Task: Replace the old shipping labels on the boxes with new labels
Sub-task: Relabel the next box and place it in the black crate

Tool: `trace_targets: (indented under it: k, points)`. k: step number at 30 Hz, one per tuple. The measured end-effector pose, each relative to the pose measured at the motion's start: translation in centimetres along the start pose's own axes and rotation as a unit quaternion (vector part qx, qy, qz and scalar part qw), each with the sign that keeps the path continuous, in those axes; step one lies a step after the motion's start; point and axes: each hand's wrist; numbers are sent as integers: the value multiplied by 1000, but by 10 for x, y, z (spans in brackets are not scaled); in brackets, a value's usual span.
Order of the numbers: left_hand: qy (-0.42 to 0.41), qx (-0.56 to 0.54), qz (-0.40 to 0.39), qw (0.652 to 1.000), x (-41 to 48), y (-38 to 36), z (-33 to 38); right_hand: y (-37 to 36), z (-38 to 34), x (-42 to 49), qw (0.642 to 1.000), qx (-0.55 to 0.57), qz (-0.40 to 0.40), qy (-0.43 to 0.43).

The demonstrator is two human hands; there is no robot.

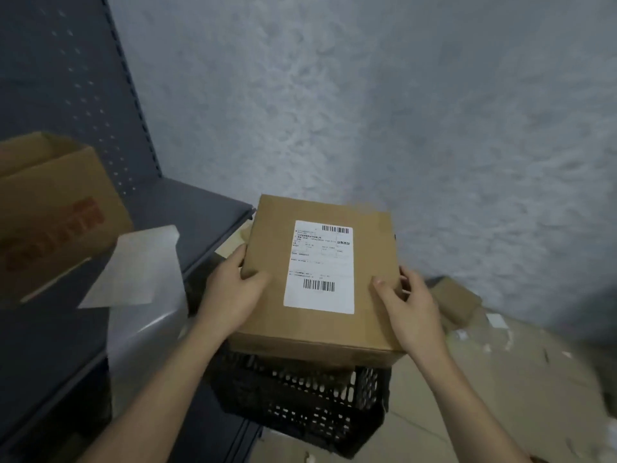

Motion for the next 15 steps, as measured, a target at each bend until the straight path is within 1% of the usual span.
trace_targets:
  k: [3,7,12,15]
  points:
    - [34,22,-42,998,26,-27,-16,-10,26,16,999,-31,10,-35]
    - [47,42,-73,995,61,-49,-37,-30,45,32,996,-51,8,-67]
    - [77,78,-105,988,106,-62,-69,-64,62,49,987,-100,-14,-127]
    - [99,91,-115,984,125,-68,-89,-82,67,58,979,-118,-46,-159]
Point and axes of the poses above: each hand's wrist, its own x-axis towards the middle knuckle, its own y-axis out of the back of the hand, z = x × y, and after that the axes turned 8 degrees about -x, right-handed
